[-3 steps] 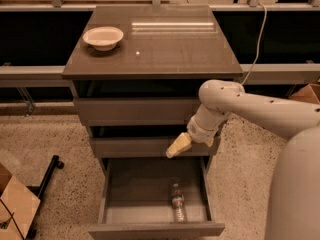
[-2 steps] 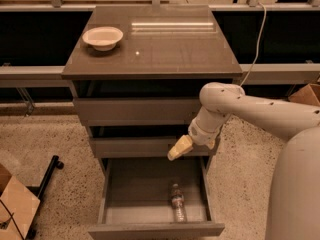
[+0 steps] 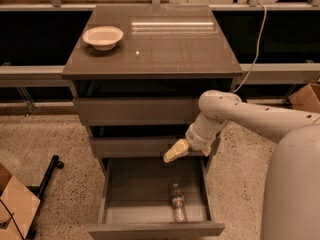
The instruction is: Pick water bottle from bottom drawer and place on counter
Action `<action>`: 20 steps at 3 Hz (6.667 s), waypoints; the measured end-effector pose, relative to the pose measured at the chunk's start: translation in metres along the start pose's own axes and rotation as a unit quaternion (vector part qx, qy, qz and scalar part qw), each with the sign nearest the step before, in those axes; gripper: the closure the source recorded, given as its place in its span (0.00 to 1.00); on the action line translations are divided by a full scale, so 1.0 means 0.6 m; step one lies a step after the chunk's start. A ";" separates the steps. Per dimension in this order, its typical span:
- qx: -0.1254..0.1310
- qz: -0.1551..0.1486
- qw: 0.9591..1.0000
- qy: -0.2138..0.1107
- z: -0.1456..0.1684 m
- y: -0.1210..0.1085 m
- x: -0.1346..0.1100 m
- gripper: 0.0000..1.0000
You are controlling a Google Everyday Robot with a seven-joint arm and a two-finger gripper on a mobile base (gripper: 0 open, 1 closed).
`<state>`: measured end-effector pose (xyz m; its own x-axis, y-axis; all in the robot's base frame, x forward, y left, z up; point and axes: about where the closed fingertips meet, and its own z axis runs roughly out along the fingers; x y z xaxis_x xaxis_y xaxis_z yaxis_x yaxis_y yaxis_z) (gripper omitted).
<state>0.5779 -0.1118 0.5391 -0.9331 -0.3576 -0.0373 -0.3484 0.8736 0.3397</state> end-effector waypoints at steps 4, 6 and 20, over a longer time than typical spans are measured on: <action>-0.063 0.098 0.993 0.019 0.254 -0.035 -0.069 0.00; -0.072 0.132 0.988 0.032 0.342 -0.084 -0.072 0.00; -0.165 0.257 0.952 -0.013 0.278 -0.124 0.051 1.00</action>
Offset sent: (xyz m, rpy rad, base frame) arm 0.0550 0.0558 -0.1484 0.0693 0.1162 -0.2001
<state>0.5602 -0.1326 0.3559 -0.9763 0.1011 0.1911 0.1972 0.7785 0.5958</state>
